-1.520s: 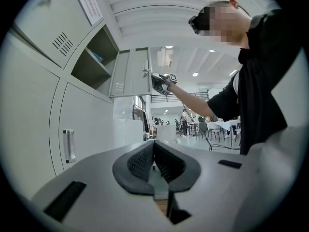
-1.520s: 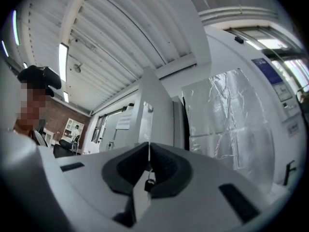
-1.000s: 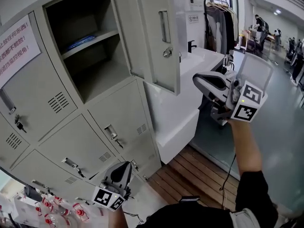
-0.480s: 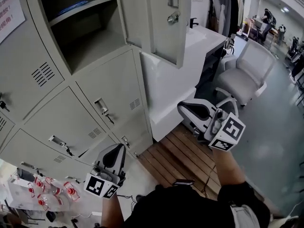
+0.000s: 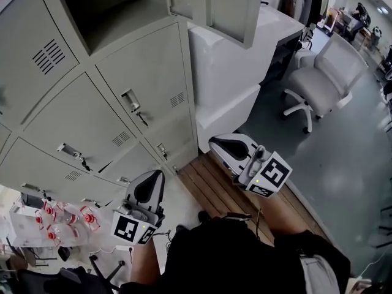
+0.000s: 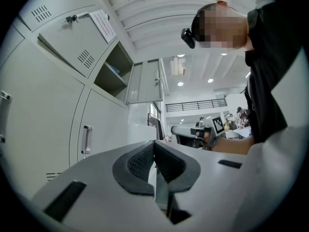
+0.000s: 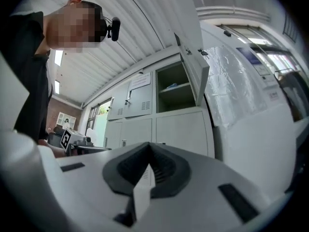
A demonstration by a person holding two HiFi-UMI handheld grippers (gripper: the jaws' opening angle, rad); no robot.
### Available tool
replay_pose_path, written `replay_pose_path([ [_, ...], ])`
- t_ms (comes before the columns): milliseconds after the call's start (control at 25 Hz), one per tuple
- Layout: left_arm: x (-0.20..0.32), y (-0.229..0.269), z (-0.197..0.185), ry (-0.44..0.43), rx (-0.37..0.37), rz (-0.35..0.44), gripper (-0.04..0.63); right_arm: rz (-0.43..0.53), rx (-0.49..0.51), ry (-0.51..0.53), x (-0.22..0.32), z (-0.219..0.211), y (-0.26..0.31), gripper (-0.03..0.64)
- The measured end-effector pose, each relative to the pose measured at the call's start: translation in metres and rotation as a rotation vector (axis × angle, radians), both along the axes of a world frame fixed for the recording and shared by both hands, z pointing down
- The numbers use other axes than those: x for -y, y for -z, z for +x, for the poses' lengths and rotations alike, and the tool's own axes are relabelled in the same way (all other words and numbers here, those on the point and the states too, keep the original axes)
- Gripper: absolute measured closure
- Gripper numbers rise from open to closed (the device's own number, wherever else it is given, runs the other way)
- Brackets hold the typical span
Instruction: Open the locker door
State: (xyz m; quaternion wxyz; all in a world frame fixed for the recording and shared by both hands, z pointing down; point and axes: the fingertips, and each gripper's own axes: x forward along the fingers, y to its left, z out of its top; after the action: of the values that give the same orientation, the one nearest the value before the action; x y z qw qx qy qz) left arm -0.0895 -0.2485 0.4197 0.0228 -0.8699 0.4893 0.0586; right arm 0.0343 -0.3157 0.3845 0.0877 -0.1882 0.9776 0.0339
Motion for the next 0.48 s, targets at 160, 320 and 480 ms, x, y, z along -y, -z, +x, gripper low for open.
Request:
replay_pose_path([
  [160, -0.014, -0.015, -0.007, 0.019, -0.024, -0.011, 0.580, -0.059, -0.026, 0.020, -0.024, -0.021, -0.041, 0.604],
  [320, -0.033, -0.028, -0.013, 0.012, -0.026, -0.024, 0.581, -0.110, -0.023, 0.032, -0.058, -0.040, -0.066, 0.604],
  [480, -0.068, -0.037, -0.025, 0.011, -0.034, -0.032, 0.580, -0.109, -0.036, 0.028, -0.094, -0.059, -0.077, 0.604],
])
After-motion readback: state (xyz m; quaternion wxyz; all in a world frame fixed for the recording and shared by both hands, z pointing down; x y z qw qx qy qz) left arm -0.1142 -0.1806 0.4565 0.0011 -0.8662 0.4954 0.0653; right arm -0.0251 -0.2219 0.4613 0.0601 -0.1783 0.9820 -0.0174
